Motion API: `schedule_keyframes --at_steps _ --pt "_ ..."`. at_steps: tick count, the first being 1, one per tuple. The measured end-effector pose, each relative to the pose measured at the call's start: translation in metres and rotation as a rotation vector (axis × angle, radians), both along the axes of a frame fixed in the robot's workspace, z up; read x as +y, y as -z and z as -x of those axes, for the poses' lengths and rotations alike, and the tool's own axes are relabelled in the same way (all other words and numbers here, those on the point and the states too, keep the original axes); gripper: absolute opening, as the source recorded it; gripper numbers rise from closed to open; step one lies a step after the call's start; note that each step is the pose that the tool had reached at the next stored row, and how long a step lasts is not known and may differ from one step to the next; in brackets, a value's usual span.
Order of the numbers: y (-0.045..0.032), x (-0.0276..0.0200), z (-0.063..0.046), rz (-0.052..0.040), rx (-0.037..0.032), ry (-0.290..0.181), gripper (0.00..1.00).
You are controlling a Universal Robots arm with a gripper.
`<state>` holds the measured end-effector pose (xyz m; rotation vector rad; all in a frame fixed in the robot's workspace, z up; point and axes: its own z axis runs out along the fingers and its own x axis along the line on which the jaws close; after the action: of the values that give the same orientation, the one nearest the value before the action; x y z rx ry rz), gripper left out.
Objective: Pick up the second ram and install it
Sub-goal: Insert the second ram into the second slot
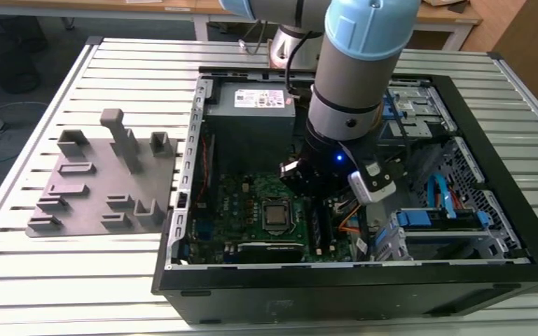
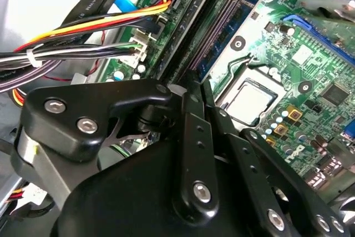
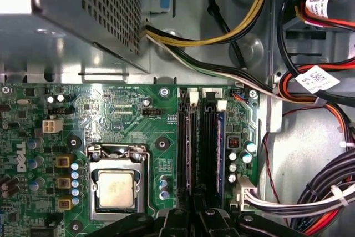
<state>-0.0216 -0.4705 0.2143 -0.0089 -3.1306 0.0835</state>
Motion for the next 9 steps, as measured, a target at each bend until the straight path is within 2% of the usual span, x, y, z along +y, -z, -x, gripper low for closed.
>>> schedule_keyframes --at_steps 4,9 --pt "0.0001 0.0012 -0.0002 -0.0001 0.0003 -0.002 0.14" --pt "-0.0055 -0.0002 -0.0001 0.0041 0.0003 -0.002 0.14"
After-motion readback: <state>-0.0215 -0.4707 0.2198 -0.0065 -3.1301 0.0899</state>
